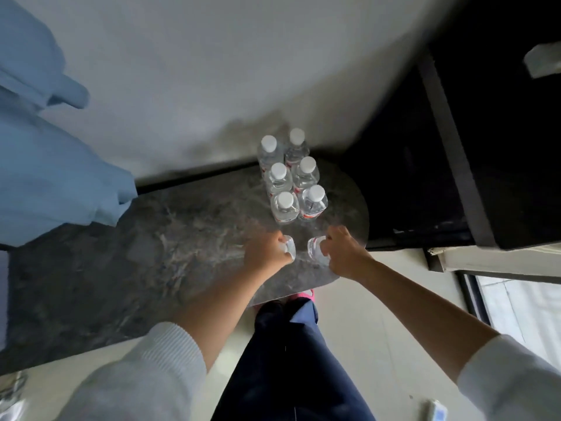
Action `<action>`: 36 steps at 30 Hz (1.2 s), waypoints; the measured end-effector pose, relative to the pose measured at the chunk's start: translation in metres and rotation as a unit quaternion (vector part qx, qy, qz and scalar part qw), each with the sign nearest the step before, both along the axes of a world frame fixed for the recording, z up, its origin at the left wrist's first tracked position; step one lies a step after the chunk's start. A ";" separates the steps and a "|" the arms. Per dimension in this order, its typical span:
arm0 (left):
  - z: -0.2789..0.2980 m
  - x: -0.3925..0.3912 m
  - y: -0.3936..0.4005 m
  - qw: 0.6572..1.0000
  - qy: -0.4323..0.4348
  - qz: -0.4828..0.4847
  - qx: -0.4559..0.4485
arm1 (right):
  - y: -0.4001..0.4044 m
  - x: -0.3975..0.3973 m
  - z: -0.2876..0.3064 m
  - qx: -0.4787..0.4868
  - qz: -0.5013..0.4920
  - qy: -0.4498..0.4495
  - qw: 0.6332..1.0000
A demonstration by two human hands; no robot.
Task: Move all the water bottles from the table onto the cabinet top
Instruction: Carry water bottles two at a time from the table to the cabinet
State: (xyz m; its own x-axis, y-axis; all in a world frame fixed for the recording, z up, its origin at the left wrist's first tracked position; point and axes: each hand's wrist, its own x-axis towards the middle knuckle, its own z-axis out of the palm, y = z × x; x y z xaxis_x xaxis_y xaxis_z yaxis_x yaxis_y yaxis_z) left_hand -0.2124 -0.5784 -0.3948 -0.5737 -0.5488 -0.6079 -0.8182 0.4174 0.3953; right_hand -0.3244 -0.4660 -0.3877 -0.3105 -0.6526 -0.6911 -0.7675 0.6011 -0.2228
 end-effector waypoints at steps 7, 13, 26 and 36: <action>-0.015 -0.019 0.012 0.998 0.033 0.057 0.022 | -0.007 -0.006 -0.028 -0.054 0.007 -0.021 0.998; -0.032 -0.010 0.008 0.996 0.070 0.034 0.033 | 0.008 0.003 -0.030 -0.125 -0.119 -0.033 0.984; -0.035 -0.016 -0.001 0.993 0.103 -0.045 -0.030 | 0.005 -0.005 -0.028 -0.097 -0.245 -0.021 0.964; -0.031 -0.029 -0.019 0.982 0.065 -0.176 -0.013 | -0.010 -0.022 -0.025 -0.097 -0.236 -0.026 0.967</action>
